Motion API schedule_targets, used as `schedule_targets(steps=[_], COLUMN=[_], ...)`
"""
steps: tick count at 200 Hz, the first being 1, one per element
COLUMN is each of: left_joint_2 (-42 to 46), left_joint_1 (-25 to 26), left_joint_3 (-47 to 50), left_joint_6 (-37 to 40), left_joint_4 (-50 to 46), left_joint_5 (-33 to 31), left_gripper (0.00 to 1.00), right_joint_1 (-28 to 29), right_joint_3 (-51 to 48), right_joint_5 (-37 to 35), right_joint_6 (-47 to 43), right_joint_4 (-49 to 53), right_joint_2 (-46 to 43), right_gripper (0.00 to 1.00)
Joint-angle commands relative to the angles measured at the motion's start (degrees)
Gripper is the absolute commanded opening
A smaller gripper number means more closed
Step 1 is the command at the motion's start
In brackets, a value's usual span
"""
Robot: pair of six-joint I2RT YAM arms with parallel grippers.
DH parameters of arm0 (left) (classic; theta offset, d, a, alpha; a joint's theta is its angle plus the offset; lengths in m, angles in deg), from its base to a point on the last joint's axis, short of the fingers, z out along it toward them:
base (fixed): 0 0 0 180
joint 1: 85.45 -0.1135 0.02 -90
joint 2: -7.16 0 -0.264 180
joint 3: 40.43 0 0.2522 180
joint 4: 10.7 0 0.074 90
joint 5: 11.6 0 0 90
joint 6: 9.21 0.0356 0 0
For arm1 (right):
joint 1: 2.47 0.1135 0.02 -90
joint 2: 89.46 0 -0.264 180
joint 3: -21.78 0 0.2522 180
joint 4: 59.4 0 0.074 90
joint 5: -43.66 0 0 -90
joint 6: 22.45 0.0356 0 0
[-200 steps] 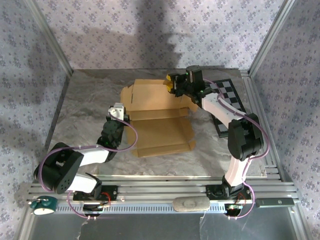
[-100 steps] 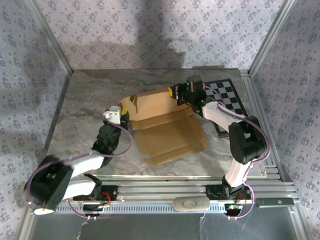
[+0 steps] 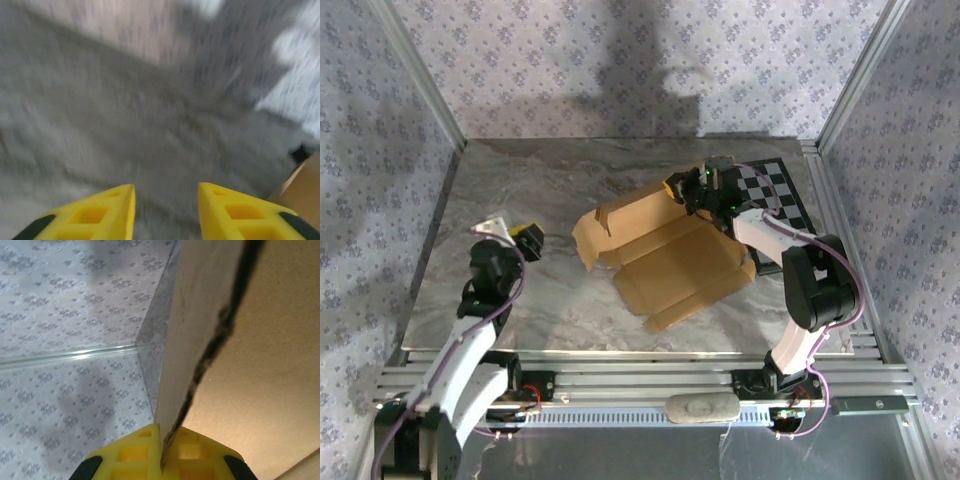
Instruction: Fold the paper box
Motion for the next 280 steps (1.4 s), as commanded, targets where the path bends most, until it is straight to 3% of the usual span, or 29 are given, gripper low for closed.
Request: schedule_targets(steps=[1, 19, 43, 53, 76, 171, 239, 280], left_joint_2=[-2.27, -5.5, -10.79, -12.89, -17.32, -23.11, -23.78, -24.17], left_joint_1=[-0.2, 0.41, 3.16, 5.66, 9.82, 14.48, 17.67, 19.02], left_joint_3=[0.78, 2.19, 2.55, 2.92, 2.62, -1.55, -2.38, -0.03], left_joint_6=[-1.13, 1.0, 4.81, 7.51, 12.23, 17.37, 20.25, 21.84], left_joint_4=[2.78, 7.08, 12.82, 15.83, 20.17, 19.75, 19.96, 25.49], left_joint_5=[9.52, 11.01, 11.57, 9.9, 8.87, 14.05, 14.07, 14.48], left_gripper=[0.34, 0.33, 0.2, 0.19, 0.26, 0.39, 0.43, 0.45], right_joint_1=[-1.83, -3.01, -4.18, -4.56, -4.98, -5.8, -5.98, -6.12], right_joint_3=[-1.33, -0.41, 0.32, 0.97, 2.24, 4.2, 4.21, 6.16], right_joint_5=[5.93, 9.86, 12.42, 13.38, 14.81, 16.36, 17.1, 17.6], right_joint_6=[-5.75, -6.26, -6.22, -6.4, -6.83, -8.24, -8.71, -8.74], right_joint_4=[-6.5, -7.09, -6.71, -5.85, -4.29, -0.86, -0.92, -0.57], right_joint_2=[-0.61, 0.7, 2.07, 2.61, 3.38, 4.86, 5.52, 5.74], right_gripper=[0.0, 0.0, 0.0, 0.0, 0.0, 0.0, 0.0, 0.0])
